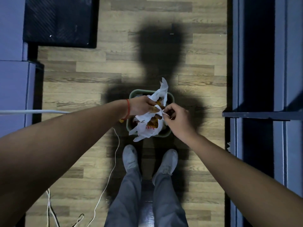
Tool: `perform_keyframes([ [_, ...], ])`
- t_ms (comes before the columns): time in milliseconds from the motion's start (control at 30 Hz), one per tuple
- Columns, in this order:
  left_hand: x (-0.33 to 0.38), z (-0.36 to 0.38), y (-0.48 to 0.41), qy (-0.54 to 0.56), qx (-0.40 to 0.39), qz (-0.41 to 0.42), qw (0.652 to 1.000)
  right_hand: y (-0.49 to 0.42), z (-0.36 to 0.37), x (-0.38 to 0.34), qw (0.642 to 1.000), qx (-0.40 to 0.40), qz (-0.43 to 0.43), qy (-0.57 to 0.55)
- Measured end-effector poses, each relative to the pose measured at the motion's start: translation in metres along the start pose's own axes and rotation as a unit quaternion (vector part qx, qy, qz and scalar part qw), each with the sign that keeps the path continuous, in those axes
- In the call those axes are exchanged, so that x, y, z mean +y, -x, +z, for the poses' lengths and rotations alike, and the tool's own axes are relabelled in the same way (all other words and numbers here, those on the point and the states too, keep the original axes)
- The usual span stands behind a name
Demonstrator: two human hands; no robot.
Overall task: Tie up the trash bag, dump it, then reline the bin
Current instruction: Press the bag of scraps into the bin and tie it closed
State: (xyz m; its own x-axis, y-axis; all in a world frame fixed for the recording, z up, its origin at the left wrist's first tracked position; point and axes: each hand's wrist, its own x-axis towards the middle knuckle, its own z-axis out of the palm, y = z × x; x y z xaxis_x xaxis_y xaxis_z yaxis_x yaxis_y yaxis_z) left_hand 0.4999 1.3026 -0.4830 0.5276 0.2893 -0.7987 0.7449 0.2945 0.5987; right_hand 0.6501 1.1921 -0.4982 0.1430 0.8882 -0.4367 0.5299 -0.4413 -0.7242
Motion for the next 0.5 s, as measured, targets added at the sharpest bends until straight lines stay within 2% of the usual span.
perform_keyframes([
  [133,-0.011,-0.001,-0.002,0.074,-0.011,-0.02,0.997,0.013,0.013,0.011,0.998,0.034,-0.048,-0.003],
  [233,-0.012,0.0,0.001,0.103,-0.01,-0.029,0.994,0.016,0.017,0.013,0.999,0.009,-0.042,-0.017],
  [367,-0.016,0.0,0.006,-0.052,0.006,-0.01,0.999,0.009,0.009,0.016,0.998,-0.057,-0.008,-0.037],
  [433,-0.015,0.004,0.01,-0.146,0.018,0.02,0.989,-0.005,0.004,0.016,0.998,-0.032,0.023,-0.047],
  [500,-0.014,0.01,0.01,-0.275,0.038,0.056,0.959,-0.022,0.002,0.015,0.998,-0.013,0.035,-0.045],
])
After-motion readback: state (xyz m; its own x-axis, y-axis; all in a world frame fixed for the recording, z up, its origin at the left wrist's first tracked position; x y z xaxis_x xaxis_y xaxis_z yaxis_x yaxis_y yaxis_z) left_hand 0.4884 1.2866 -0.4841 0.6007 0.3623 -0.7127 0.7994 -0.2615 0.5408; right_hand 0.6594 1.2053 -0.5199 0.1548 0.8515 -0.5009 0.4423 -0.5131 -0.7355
